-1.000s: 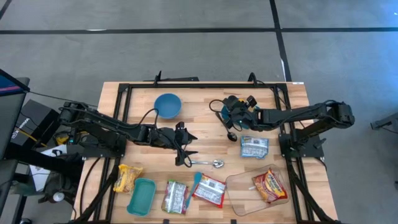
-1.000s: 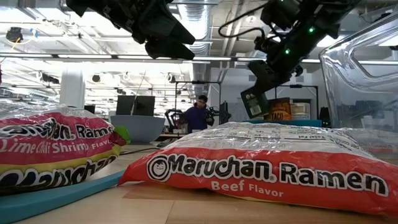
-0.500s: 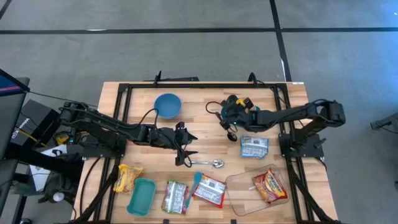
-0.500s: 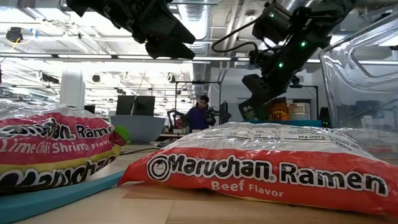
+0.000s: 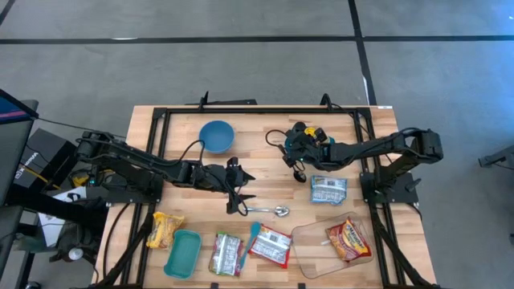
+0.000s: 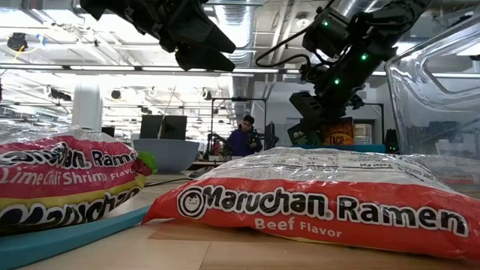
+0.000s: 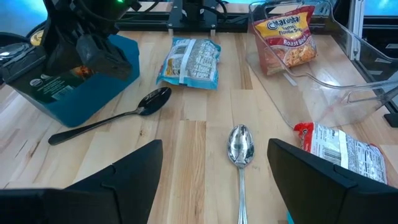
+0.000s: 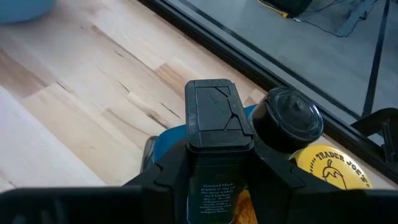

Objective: Pick & Place Food Item
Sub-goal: Put the black seasoning can into the blue bin, then put the left black spoon into the green bin

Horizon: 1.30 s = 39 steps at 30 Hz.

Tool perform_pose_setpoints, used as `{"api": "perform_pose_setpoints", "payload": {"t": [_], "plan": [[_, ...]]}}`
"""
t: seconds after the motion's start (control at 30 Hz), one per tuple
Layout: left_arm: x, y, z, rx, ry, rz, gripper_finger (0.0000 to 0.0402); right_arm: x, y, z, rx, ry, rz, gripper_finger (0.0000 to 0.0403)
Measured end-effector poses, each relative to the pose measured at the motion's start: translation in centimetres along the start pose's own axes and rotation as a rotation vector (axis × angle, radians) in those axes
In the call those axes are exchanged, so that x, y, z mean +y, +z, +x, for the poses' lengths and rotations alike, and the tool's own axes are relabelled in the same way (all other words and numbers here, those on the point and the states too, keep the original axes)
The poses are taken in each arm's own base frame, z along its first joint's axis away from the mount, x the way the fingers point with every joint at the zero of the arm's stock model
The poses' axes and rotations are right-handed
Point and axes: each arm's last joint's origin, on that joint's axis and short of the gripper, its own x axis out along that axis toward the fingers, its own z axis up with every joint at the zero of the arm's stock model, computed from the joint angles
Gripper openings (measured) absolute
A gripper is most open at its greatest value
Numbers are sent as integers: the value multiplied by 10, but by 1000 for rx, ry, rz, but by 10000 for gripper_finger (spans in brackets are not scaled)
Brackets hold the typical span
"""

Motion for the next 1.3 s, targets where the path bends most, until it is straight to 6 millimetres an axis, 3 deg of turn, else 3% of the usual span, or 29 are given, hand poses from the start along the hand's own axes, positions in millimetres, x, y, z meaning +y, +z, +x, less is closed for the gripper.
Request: {"api": "perform_pose_setpoints", "payload": {"t": [0.27, 0.57, 0.9, 1.3], "plan": [[0, 0, 0, 0, 0, 0, 285, 0, 0, 0, 2, 2, 8, 123], [0, 0, 0, 0, -1, 0, 285, -2, -1, 2, 26, 21, 8, 164], [0, 0, 0, 0, -1, 0, 285, -4, -1, 3, 44, 27, 3, 145], [0, 0, 0, 0, -1, 0, 285, -3, -1, 3, 41, 29, -3, 157]]}}
